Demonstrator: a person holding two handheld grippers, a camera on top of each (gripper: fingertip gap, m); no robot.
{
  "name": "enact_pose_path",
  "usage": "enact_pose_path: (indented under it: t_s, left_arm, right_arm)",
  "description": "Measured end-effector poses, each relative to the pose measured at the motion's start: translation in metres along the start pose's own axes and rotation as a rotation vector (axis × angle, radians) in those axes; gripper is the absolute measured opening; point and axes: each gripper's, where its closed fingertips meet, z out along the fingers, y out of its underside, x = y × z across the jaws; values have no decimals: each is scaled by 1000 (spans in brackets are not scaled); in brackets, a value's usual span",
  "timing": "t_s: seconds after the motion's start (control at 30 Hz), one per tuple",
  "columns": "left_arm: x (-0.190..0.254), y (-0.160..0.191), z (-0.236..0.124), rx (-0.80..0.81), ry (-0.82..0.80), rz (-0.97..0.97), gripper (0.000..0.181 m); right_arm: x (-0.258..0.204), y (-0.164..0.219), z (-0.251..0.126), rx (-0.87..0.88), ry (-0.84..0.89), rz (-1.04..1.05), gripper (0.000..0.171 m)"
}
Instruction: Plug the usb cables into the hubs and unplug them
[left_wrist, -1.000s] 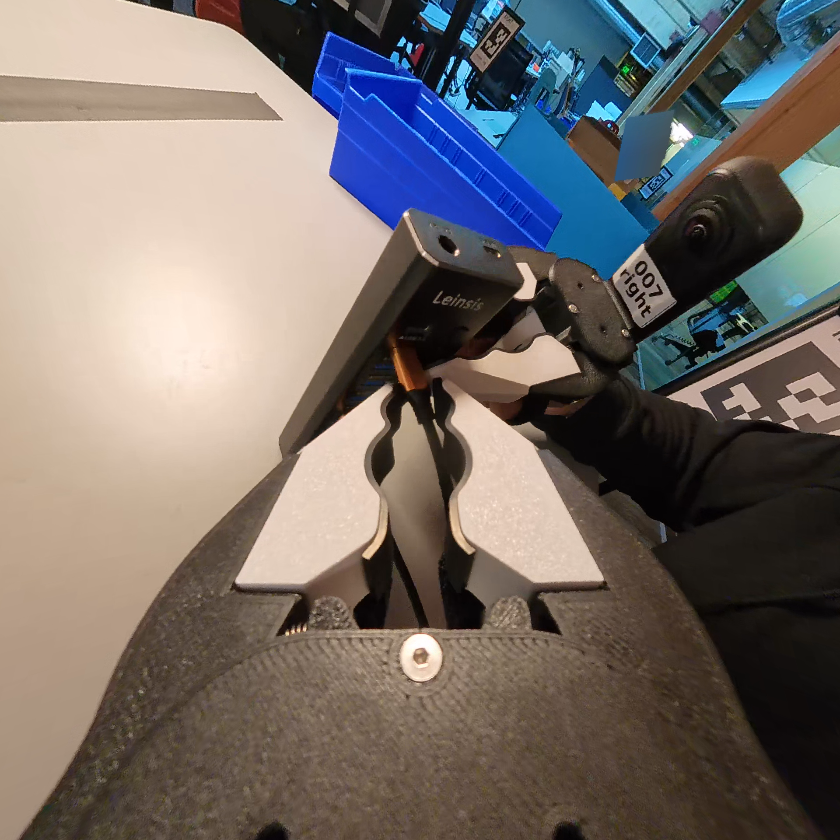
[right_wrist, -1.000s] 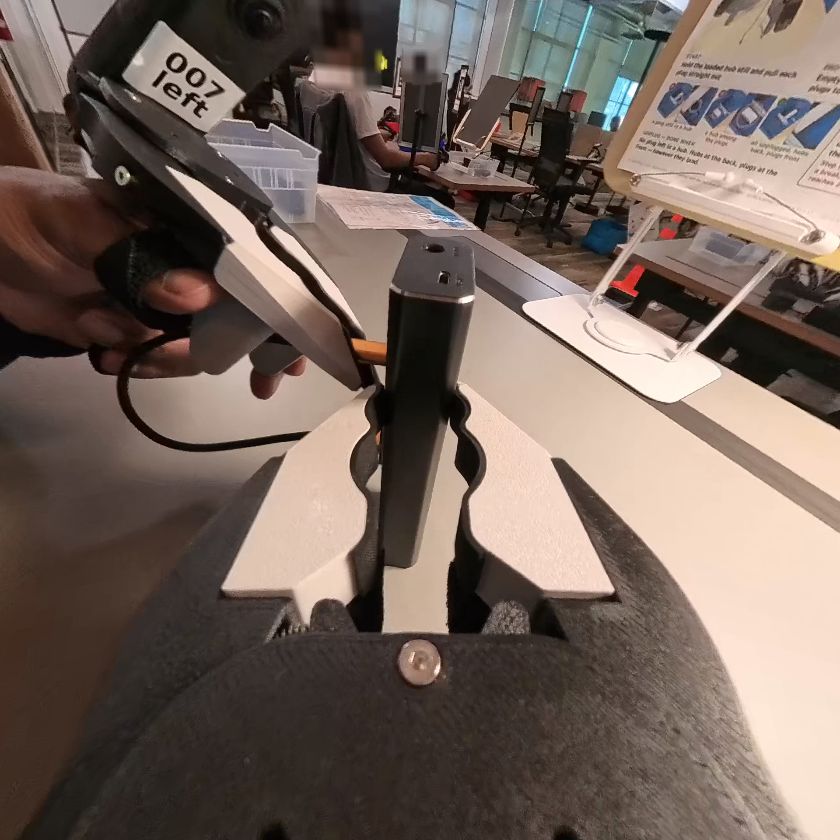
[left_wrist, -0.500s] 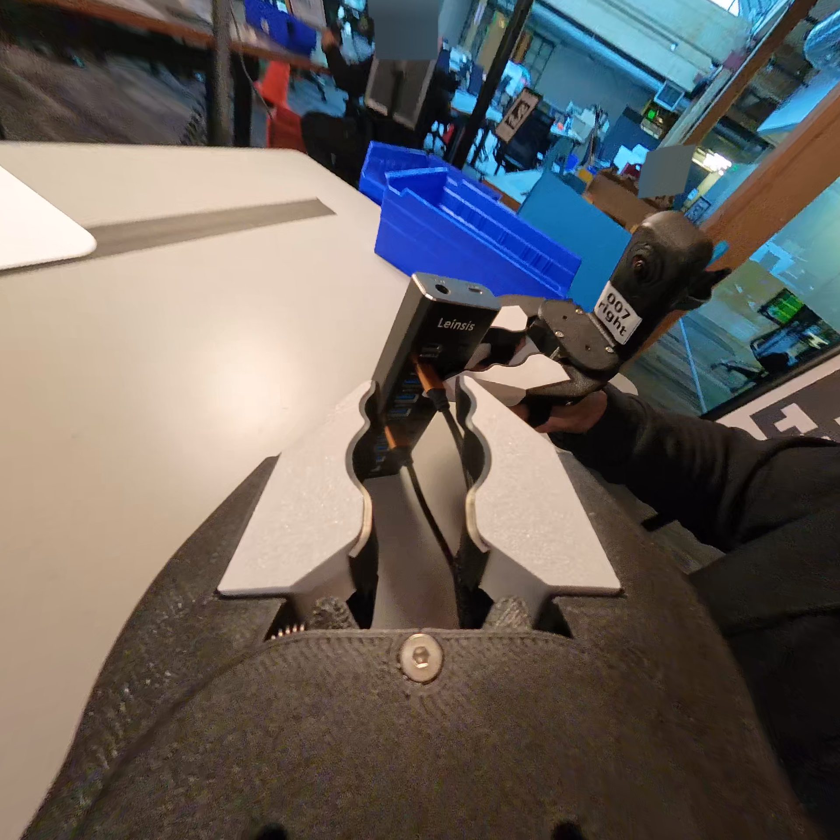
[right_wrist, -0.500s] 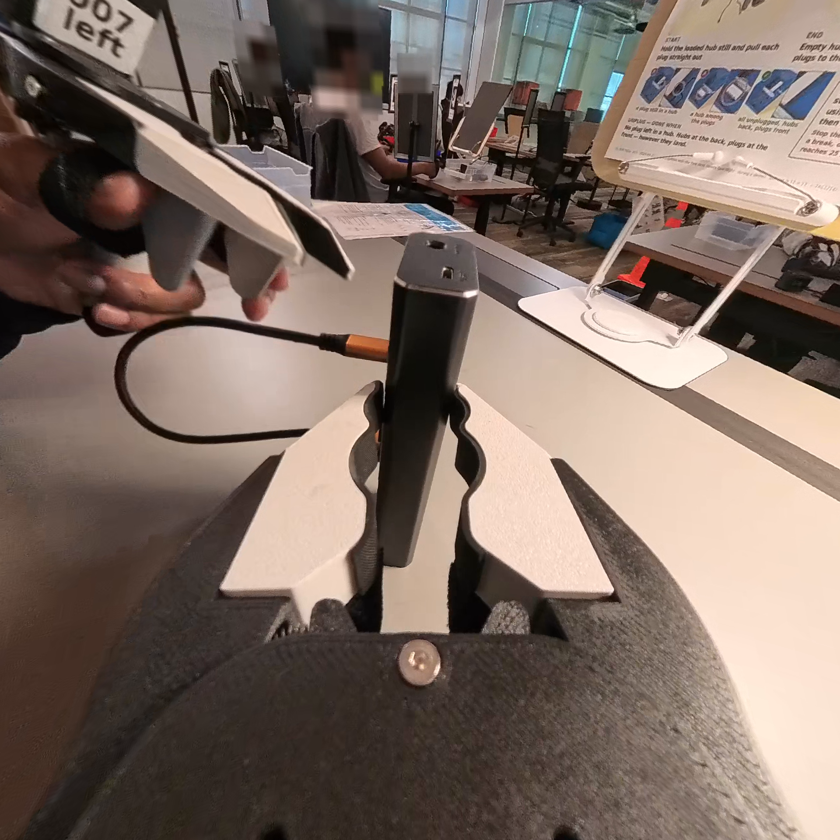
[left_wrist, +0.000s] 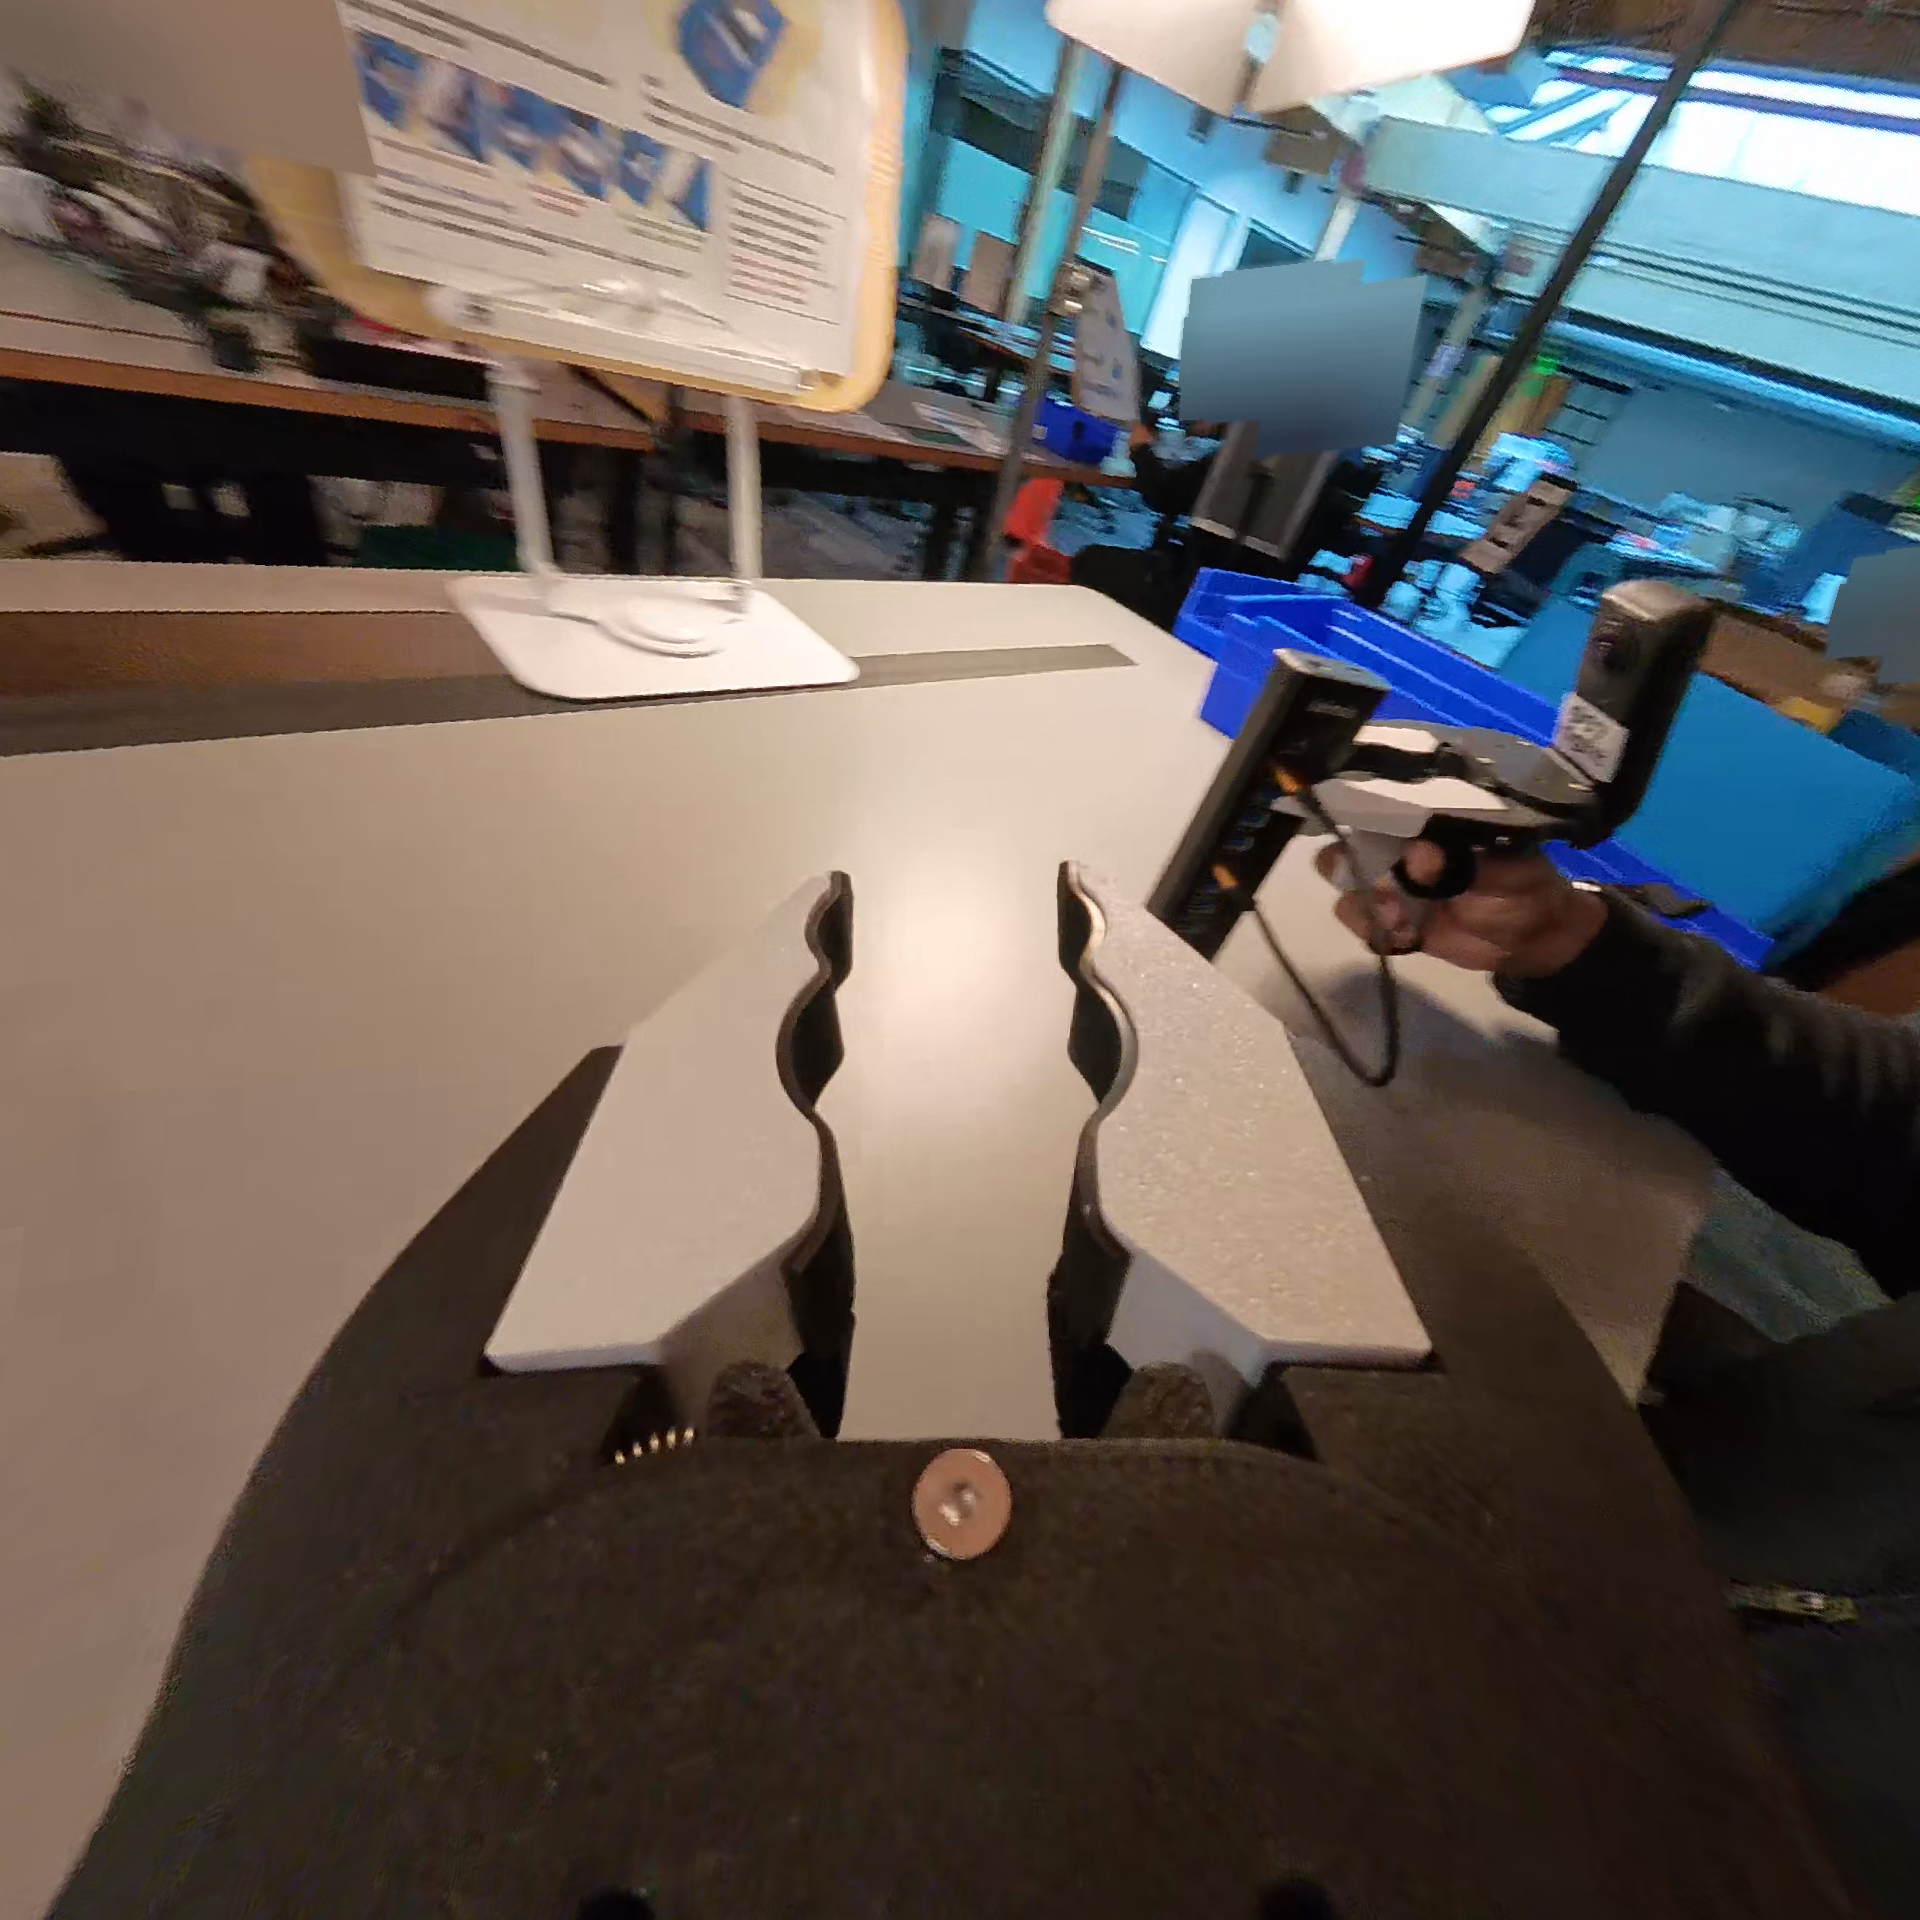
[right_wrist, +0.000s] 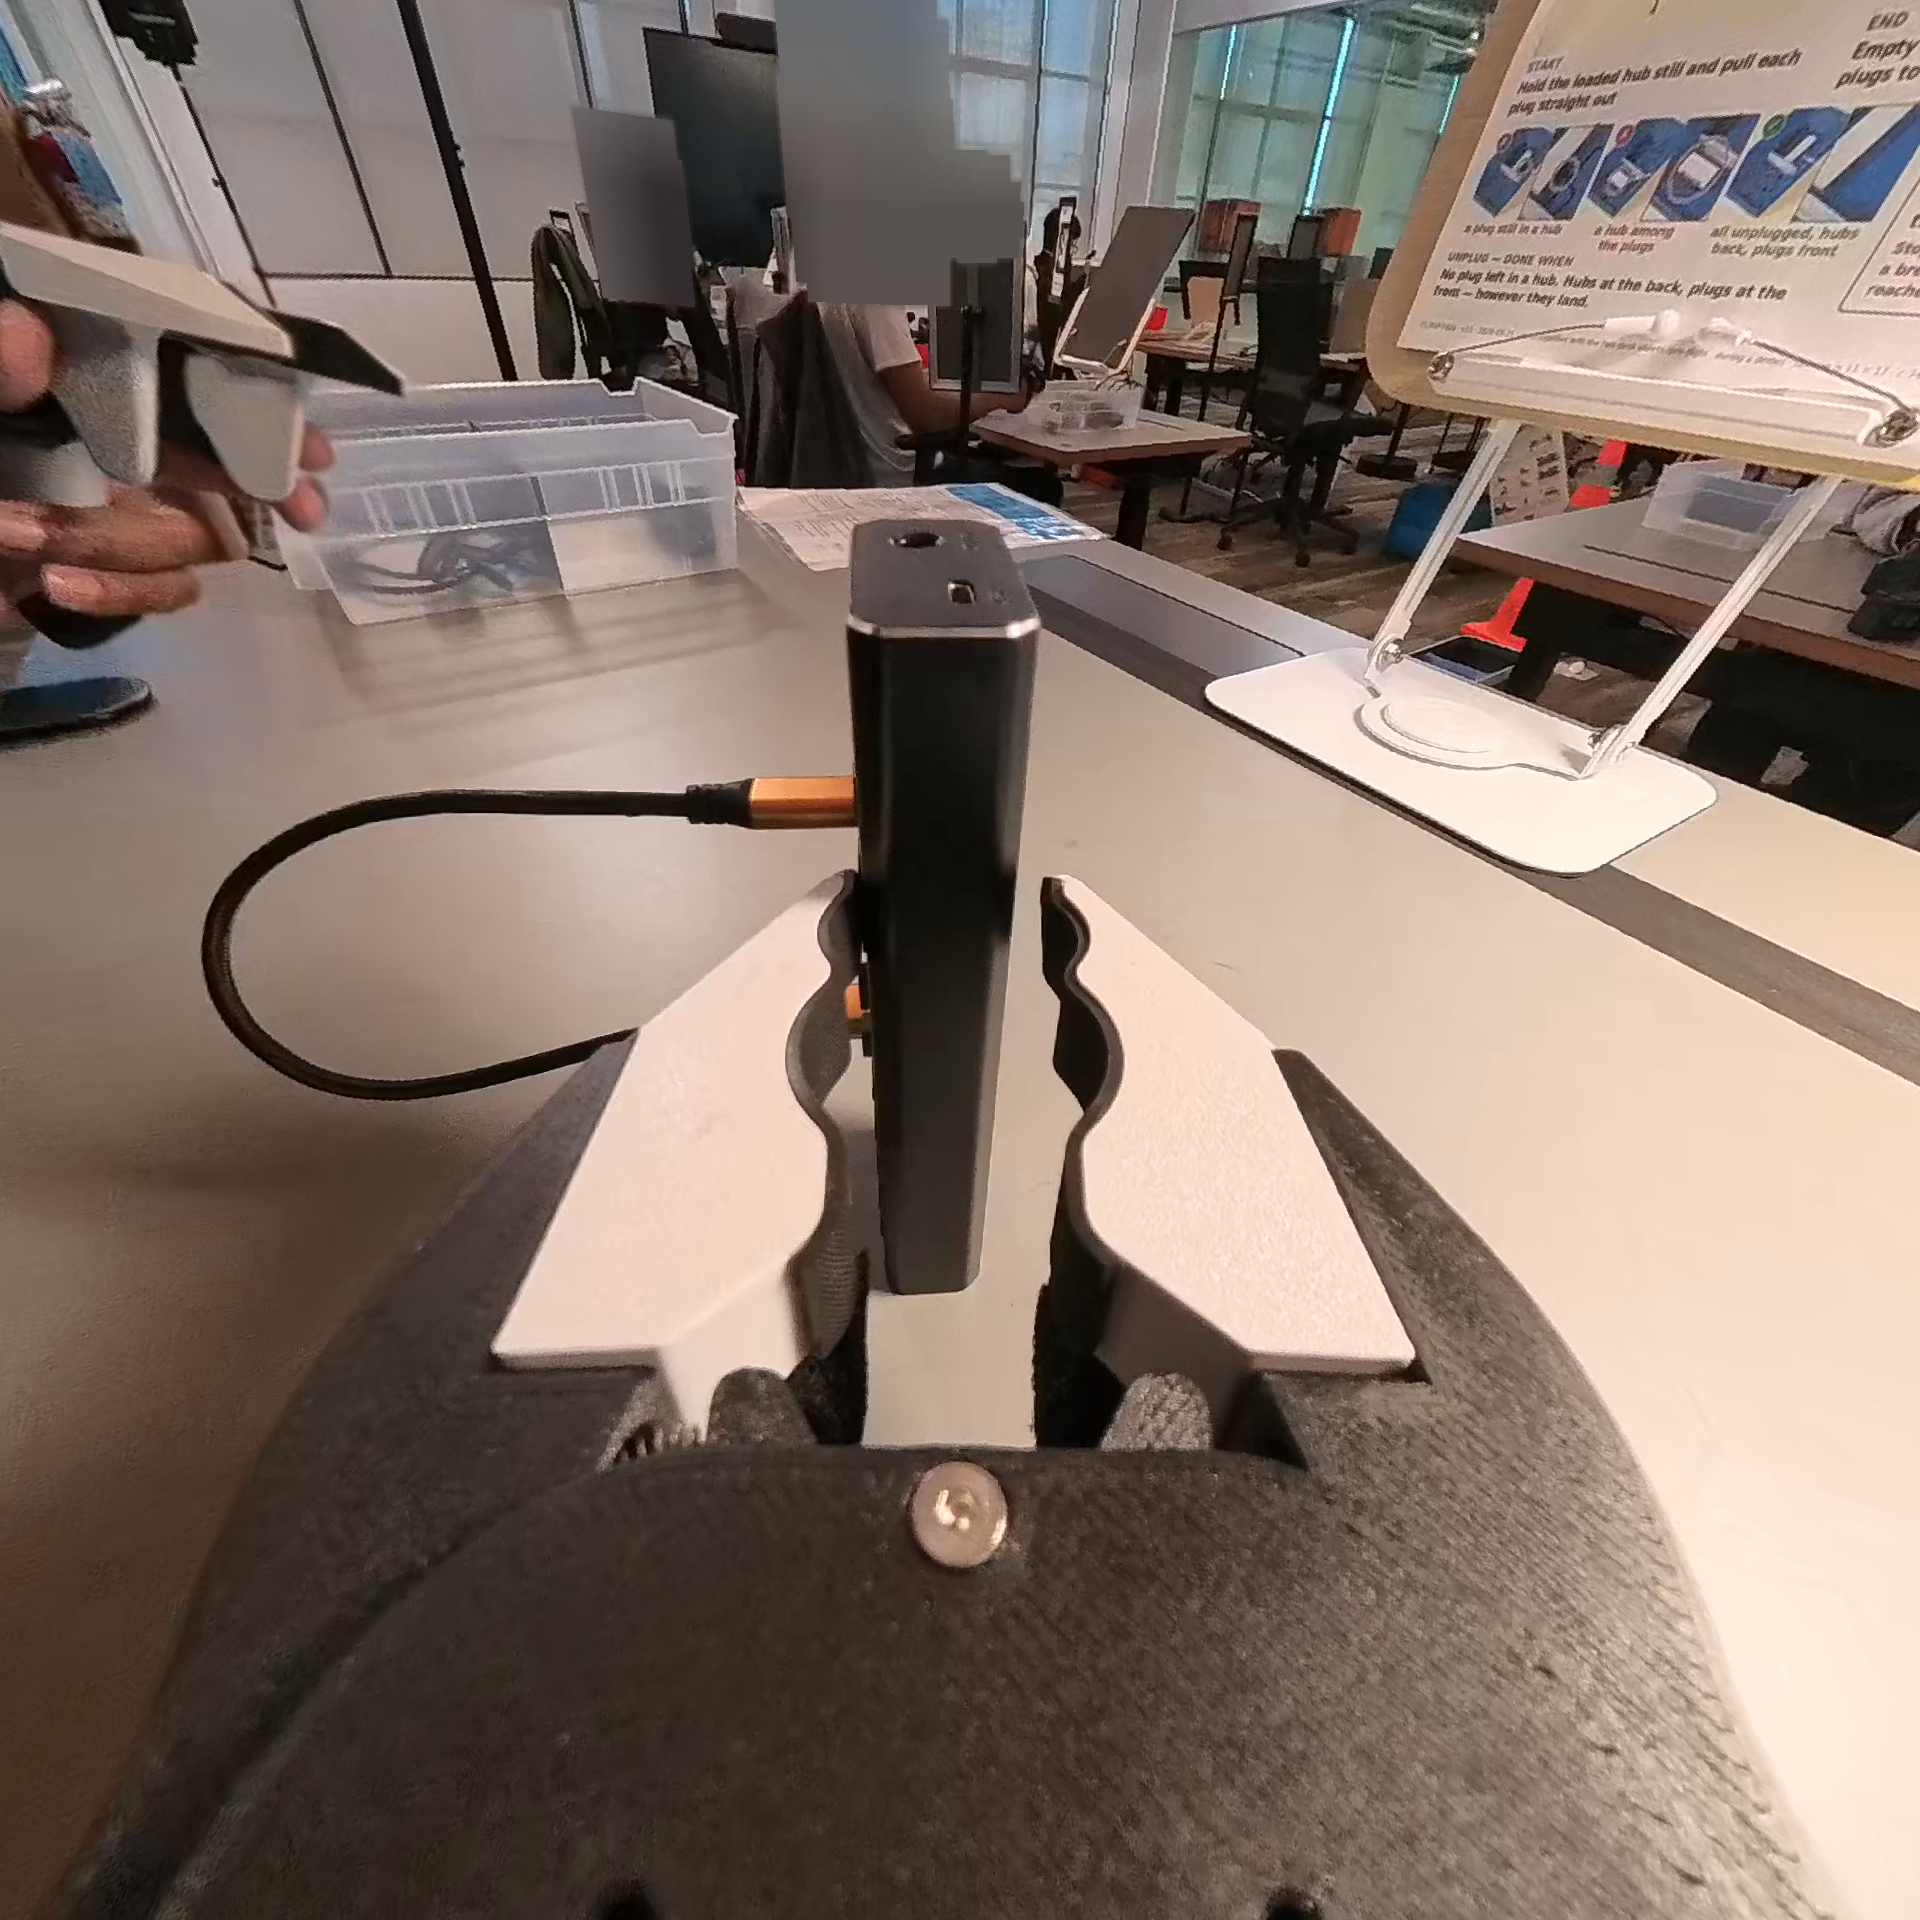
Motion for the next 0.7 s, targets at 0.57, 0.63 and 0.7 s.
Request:
enact_pose_path:
  t_s: [0.57,0.63,0.7]
  left_arm:
    - [-261,13,-235,-368,-785,-158,47]
    - [-265,24,-237,-489,-759,-117,47]
    - [-269,34,-237,-609,-741,-68,47]
  right_arm:
    - [1,-3,-7,15,-20,-4,37]
    - [1,-1,-8,11,-21,-6,37]
    - [1,1,-7,5,-22,-8,37]
